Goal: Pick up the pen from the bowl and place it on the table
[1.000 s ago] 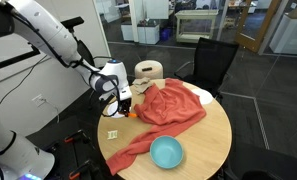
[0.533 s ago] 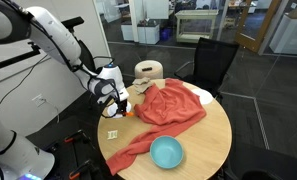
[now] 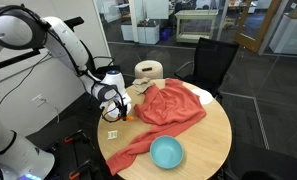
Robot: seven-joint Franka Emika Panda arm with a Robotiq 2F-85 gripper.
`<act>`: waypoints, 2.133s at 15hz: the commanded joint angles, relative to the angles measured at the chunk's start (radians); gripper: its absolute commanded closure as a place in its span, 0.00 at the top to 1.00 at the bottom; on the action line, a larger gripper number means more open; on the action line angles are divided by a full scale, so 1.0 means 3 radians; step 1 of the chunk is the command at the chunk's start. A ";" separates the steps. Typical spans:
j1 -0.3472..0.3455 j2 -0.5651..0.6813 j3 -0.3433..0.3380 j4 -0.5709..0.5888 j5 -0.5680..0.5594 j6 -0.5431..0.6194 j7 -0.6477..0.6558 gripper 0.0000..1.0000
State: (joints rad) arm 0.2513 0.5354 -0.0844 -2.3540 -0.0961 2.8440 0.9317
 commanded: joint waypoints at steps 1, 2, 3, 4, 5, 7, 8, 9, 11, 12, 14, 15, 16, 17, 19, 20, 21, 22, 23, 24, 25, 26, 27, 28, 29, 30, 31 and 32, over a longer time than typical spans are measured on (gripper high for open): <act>-0.0023 0.0162 0.0030 0.0139 0.0135 0.0028 -0.0307 0.05; -0.0024 0.0206 0.0026 0.0174 0.0144 0.0049 -0.0387 0.05; -0.0027 0.0237 0.0034 0.0208 0.0172 0.0046 -0.0451 0.05; -0.0022 0.0276 0.0024 0.0248 0.0196 0.0051 -0.0510 0.05; -0.0024 0.0310 0.0027 0.0287 0.0228 0.0047 -0.0567 0.05; -0.0035 0.0380 0.0033 0.0368 0.0291 0.0046 -0.0687 0.05; -0.0046 0.0413 0.0044 0.0415 0.0327 0.0034 -0.0744 0.05; -0.0058 0.0442 0.0053 0.0448 0.0365 0.0031 -0.0795 0.05; -0.0042 0.0496 0.0037 0.0514 0.0438 0.0009 -0.0857 0.05; -0.0027 0.0519 0.0024 0.0540 0.0461 0.0003 -0.0876 0.05; 0.0015 0.0560 -0.0006 0.0580 0.0489 -0.0017 -0.0871 0.05; 0.0037 0.0574 -0.0023 0.0588 0.0502 -0.0012 -0.0853 0.45; 0.0055 0.0574 -0.0036 0.0583 0.0504 0.0001 -0.0845 0.46; 0.0059 0.0575 -0.0038 0.0580 0.0507 0.0006 -0.0847 0.51; 0.0116 0.0530 -0.0085 0.0529 0.0500 0.0044 -0.0799 0.66; 0.0138 0.0481 -0.0105 0.0484 0.0508 0.0060 -0.0773 0.75; 0.0139 0.0434 -0.0104 0.0442 0.0524 0.0074 -0.0771 0.81; 0.0139 0.0370 -0.0105 0.0388 0.0538 0.0084 -0.0781 0.90; 0.0151 0.0324 -0.0115 0.0350 0.0553 0.0101 -0.0773 0.96; 0.0128 0.0234 -0.0092 0.0280 0.0585 0.0115 -0.0790 0.99; 0.0133 0.0171 -0.0097 0.0234 0.0605 0.0125 -0.0782 1.00; 0.0117 0.0075 -0.0081 0.0165 0.0629 0.0136 -0.0796 1.00; 0.0137 -0.0001 -0.0104 0.0113 0.0636 0.0130 -0.0769 1.00; 0.0151 -0.0085 -0.0121 0.0063 0.0632 0.0120 -0.0751 1.00; 0.0177 -0.0165 -0.0156 0.0014 0.0609 0.0100 -0.0724 1.00; 0.0208 -0.0234 -0.0196 -0.0025 0.0582 0.0080 -0.0678 1.00; 0.0217 -0.0300 -0.0216 -0.0069 0.0566 0.0075 -0.0651 1.00; 0.0226 -0.0361 -0.0231 -0.0111 0.0545 0.0066 -0.0653 1.00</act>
State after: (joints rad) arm 0.2883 0.5179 -0.1236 -2.3106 0.0702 2.8626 0.7132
